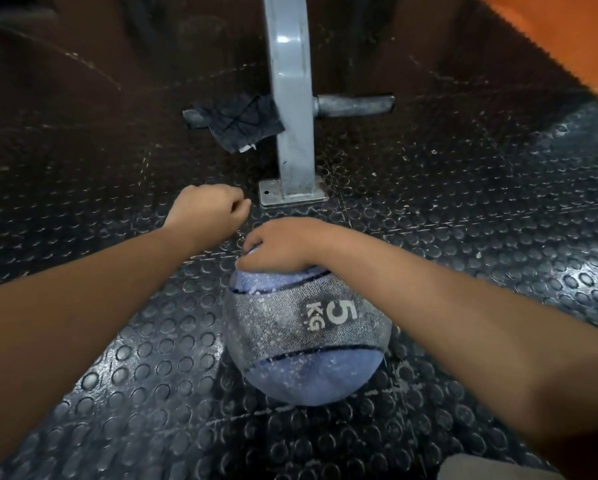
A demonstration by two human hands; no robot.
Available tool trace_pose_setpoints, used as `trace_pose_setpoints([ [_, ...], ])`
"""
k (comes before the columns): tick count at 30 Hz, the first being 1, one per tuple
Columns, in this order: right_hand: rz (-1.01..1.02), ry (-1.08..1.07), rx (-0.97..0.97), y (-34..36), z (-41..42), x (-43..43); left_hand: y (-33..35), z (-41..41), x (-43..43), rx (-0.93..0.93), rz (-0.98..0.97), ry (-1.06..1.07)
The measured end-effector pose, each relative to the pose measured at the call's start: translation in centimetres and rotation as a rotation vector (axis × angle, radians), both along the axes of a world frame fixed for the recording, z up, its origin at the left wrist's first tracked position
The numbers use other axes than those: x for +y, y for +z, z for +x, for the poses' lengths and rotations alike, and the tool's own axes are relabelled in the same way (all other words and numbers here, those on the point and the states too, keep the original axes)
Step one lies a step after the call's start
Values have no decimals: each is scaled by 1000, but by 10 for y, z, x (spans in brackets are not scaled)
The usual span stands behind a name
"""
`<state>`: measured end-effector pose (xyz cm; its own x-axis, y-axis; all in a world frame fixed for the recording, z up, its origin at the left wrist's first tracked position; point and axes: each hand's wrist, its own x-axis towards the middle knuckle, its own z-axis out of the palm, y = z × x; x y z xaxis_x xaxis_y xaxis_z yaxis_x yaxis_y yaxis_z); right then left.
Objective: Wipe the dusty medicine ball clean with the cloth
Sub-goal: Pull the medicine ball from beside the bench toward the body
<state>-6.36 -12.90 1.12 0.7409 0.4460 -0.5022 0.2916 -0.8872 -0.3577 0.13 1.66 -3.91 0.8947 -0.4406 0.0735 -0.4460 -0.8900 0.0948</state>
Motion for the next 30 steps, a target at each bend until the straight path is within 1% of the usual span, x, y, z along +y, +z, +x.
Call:
trace_pose_setpoints([
  [3, 15, -30, 1, -1, 17, 1, 0, 4, 0, 32, -50, 113],
  [5, 50, -56, -80, 1, 27, 0, 1, 9, -2, 60, -52, 165],
  [8, 103, -29, -153, 5, 31, 2, 2, 23, -2, 122, -48, 198],
  [11, 123, -41, -233, -2, 30, 2, 8, 45, -7, 96, -71, 217],
  [15, 228, -203, -166, -6, 42, -12, 20, 86, -26, -13, 36, 158],
  [17, 235, -224, -139, -5, 50, -18, 21, 105, -37, -86, 88, 124],
  [19, 248, -245, -109, -7, 51, -25, 14, 121, -47, -103, 140, 73],
  [21, 273, -260, -117, -11, 52, -31, 7, 135, -53, -118, 155, 62],
  [26, 288, -279, -80, -13, 56, -37, -6, 163, -61, -37, 221, 182],
  [30, 297, -261, -65, -14, 59, -39, -13, 174, -66, 3, 195, 242],
])
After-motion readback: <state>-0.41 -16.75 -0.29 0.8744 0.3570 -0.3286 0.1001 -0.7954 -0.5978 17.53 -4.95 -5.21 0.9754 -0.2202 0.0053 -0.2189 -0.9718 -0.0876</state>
